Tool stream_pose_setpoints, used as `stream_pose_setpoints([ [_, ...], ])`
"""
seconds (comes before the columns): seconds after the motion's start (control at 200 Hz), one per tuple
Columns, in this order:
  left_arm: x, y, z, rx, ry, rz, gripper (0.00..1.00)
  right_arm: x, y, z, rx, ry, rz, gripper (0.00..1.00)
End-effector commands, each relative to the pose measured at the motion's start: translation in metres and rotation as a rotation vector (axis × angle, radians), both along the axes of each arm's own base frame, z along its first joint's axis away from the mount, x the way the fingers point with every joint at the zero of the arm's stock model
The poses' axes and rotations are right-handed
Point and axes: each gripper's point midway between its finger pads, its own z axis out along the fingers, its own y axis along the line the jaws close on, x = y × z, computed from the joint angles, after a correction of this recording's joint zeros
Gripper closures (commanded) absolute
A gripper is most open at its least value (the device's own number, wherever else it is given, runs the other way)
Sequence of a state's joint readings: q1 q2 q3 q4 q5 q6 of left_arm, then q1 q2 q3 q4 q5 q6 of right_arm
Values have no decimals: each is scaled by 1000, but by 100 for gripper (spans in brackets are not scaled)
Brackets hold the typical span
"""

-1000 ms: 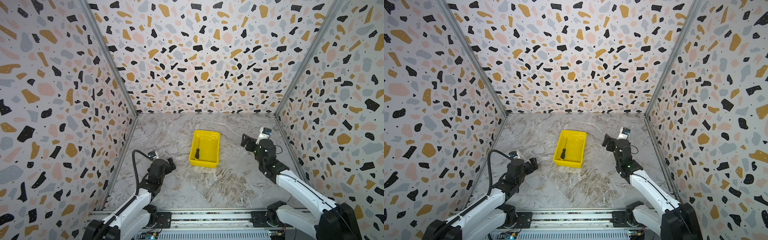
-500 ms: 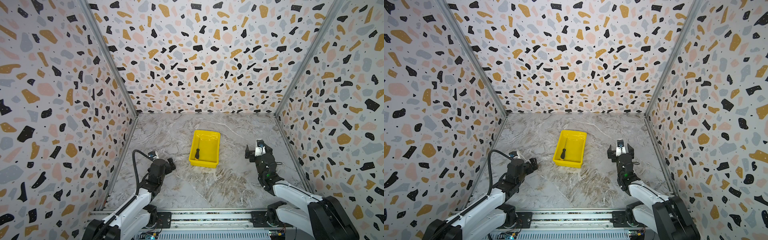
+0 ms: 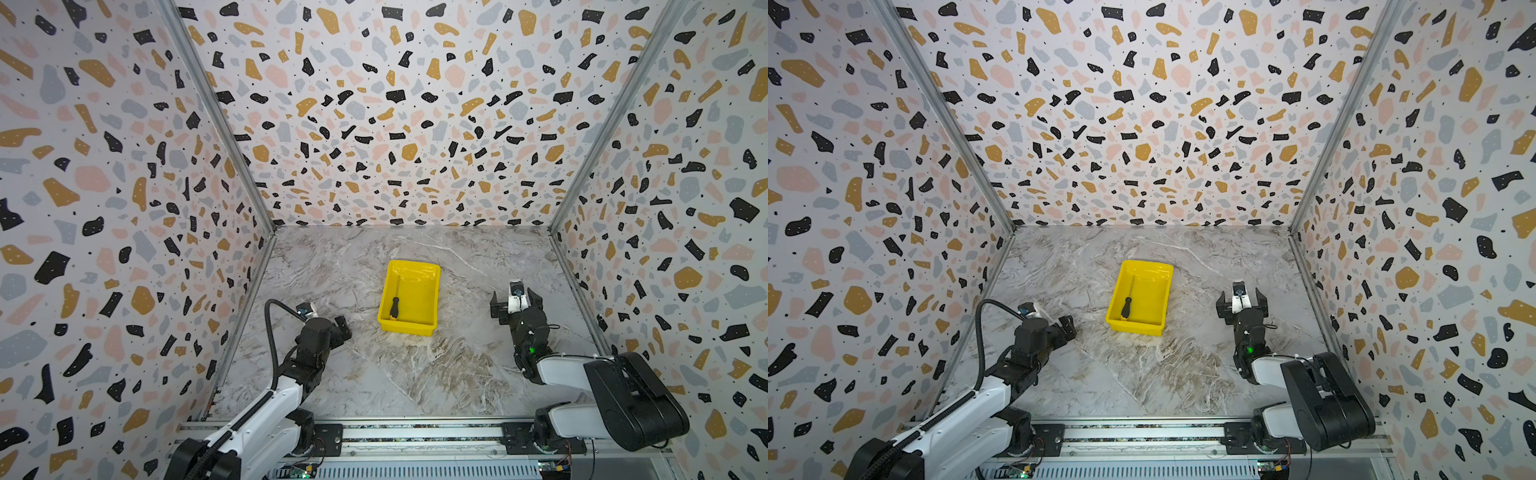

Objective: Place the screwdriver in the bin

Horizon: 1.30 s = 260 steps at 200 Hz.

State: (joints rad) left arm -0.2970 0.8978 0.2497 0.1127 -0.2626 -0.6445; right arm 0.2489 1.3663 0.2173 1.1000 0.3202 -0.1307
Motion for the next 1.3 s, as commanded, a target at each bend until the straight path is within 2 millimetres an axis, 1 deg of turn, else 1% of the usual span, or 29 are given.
stream_pose_setpoints([
  [0.0, 1, -1, 1, -2, -6, 0, 0, -1, -4, 8, 63, -58, -4, 1],
  [0.461, 2, -1, 1, -2, -3, -4, 0, -1, -13, 4, 105, -66, -14, 1],
  [0.586, 1, -1, 0, -2, -1, -4, 0, -3, -19, 3, 126, -77, -26, 1],
  [0.661, 1, -2, 0, -2, -1, -4, 0, -5, -22, 1, 144, -79, -25, 1],
  [0.681, 1, -1, 0, -2, -2, -4, 0, -6, -23, -3, 146, -72, -24, 1],
  [0.686, 2, -2, 1, -2, -3, -5, 0, -6, -23, 0, 149, -85, -22, 1],
  [0.761, 2, -1, 1, -2, -3, -4, 0, -12, -26, 5, 151, -145, -28, 1],
  [0.861, 2, -2, 0, -2, -2, -5, 0, -8, -25, 1, 155, -109, -23, 1],
  [0.916, 2, -2, 0, -2, -1, -5, 0, 1, -26, -1, 150, -92, -39, 1],
  [0.936, 2, -2, 0, -2, -1, -5, 0, 5, -26, -3, 151, -76, -43, 1],
  [0.946, 2, -2, 0, -2, -1, -5, 0, 6, -25, -8, 151, -53, -40, 1],
  [0.966, 2, -2, 0, -2, -2, -4, 0, 5, -25, -10, 153, -43, -38, 1],
  [1.296, 3, -1, -2, 0, 8, 2, 0, 4, -26, -9, 150, -50, -38, 1],
])
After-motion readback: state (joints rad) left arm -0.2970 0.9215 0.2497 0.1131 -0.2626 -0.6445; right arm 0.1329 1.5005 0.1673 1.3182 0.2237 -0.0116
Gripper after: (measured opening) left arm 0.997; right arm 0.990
